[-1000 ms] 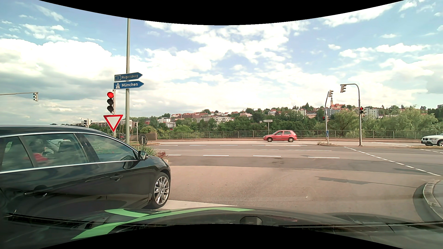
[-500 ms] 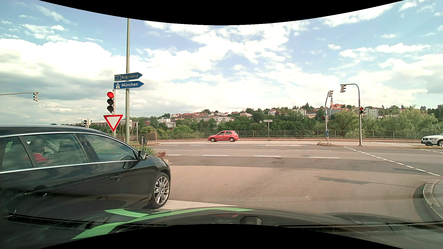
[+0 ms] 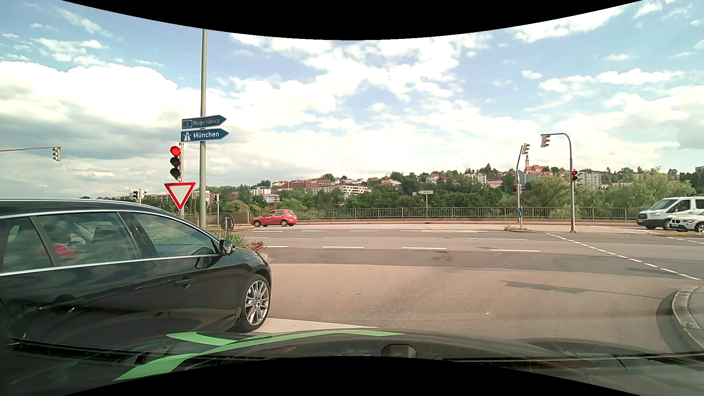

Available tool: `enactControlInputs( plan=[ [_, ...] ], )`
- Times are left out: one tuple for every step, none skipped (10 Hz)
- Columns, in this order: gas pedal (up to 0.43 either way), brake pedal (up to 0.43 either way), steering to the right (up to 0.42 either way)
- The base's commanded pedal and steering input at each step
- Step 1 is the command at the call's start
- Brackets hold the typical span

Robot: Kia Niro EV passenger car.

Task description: Follow the waypoints while adhering to traffic rules and regulations

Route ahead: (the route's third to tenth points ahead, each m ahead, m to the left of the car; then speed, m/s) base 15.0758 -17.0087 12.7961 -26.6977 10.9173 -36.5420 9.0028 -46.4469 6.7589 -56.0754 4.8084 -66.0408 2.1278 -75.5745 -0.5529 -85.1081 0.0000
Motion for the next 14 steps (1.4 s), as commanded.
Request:
enactControlInputs(
  plan=[
    [0.0, 0.579, 0.259],
    [0.0, 0.579, 0.259],
    [0.0, 0.579, 0.259],
    [0.0, 0.579, 0.259],
    [0.0, 0.579, 0.259],
    [0.0, 0.579, 0.259],
    [0.0, 0.579, 0.259],
    [0.0, 0.579, 0.259],
    [0.0, 0.579, 0.259],
    [0.0, 0.579, 0.259],
    [0.0, 0.579, 0.259],
    [0.0, 0.579, 0.259],
    [0.0, 0.579, 0.259],
    [0.0, 0.579, 0.259]
  ],
)
